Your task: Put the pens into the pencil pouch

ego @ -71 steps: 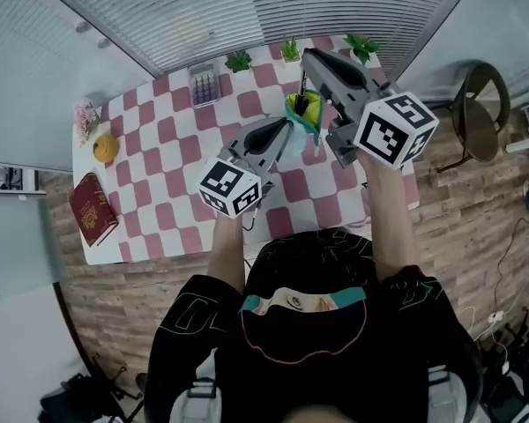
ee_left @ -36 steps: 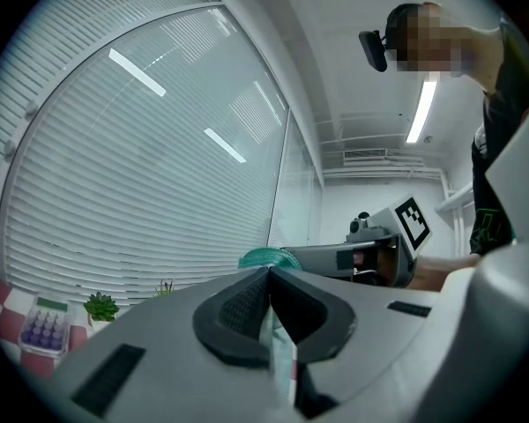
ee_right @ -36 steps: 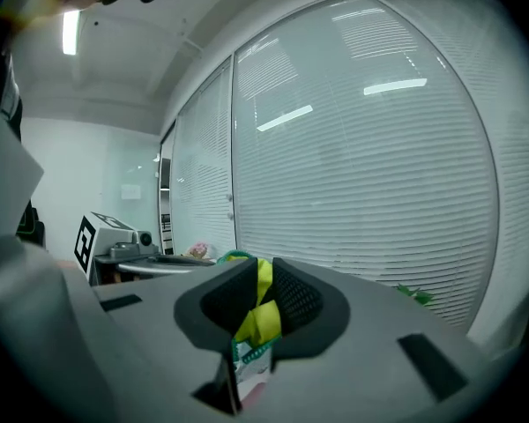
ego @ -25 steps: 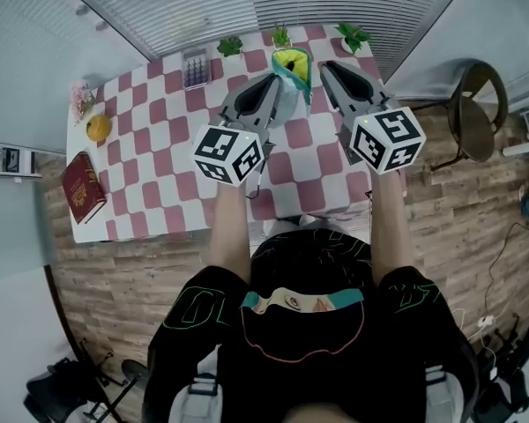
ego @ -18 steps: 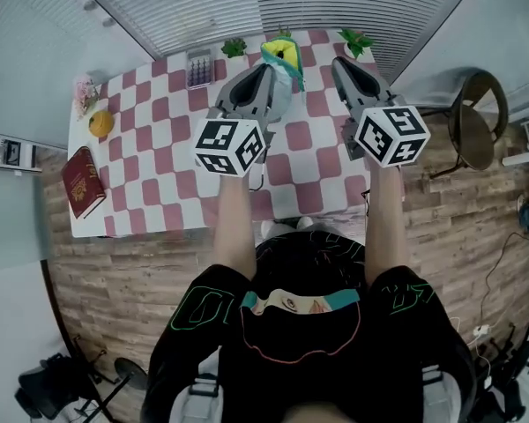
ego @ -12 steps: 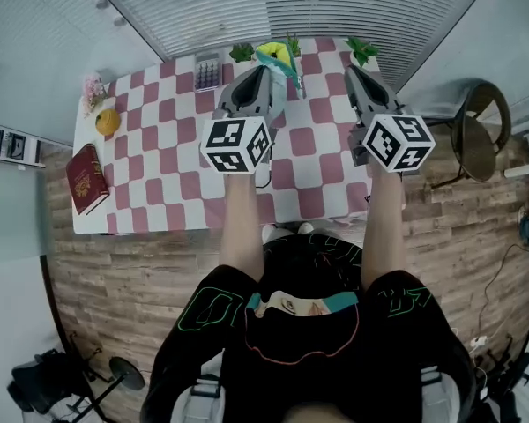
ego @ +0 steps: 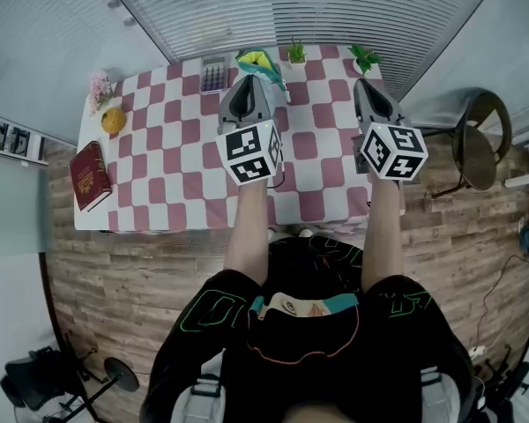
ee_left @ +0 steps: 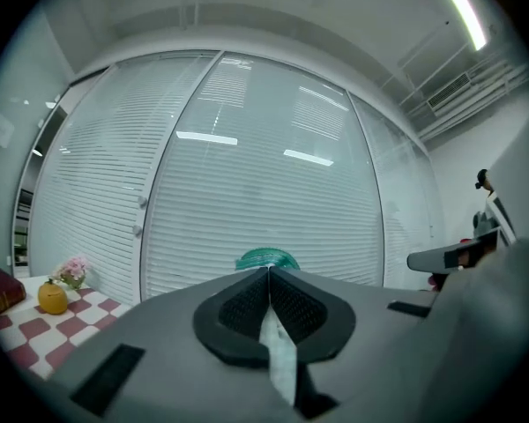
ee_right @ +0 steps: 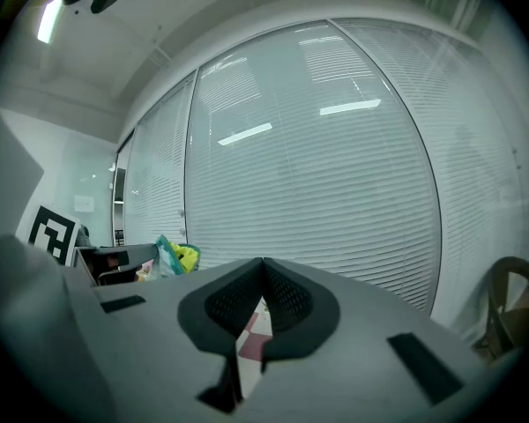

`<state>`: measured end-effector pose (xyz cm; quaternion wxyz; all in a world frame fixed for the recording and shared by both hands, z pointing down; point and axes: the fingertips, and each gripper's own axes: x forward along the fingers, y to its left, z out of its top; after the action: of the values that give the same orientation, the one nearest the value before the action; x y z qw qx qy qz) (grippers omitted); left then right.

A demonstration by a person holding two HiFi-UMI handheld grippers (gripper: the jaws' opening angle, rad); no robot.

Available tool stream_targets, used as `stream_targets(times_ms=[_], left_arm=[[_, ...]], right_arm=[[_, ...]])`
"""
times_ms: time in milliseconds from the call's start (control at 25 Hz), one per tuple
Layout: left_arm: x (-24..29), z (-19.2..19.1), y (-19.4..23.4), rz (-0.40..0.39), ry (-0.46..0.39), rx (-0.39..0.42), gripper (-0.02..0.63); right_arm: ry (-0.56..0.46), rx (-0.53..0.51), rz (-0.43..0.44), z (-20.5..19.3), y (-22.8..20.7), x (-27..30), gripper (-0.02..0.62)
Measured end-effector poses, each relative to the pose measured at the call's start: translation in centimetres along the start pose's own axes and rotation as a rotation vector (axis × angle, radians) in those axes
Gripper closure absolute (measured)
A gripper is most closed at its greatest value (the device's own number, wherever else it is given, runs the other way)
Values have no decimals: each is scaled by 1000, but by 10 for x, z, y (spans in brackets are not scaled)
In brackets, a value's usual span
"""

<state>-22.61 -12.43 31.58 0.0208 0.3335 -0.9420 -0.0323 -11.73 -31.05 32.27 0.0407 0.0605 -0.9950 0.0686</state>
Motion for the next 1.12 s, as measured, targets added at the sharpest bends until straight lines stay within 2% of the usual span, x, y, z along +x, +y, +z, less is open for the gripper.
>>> stream_targets(times_ms=[160,240,1120], left_arm=[[-10,-1,11,99,-21,-4,606],[-14,-2,13,120,-27,-7,606],[-25,-6,14,117,-36,-29,606]], right_arm=[[1,-23,-18,-3,0,-3,594],[2,-24,-17,-5,1,-3,594],[13,-52,3,-11,7,0,594]])
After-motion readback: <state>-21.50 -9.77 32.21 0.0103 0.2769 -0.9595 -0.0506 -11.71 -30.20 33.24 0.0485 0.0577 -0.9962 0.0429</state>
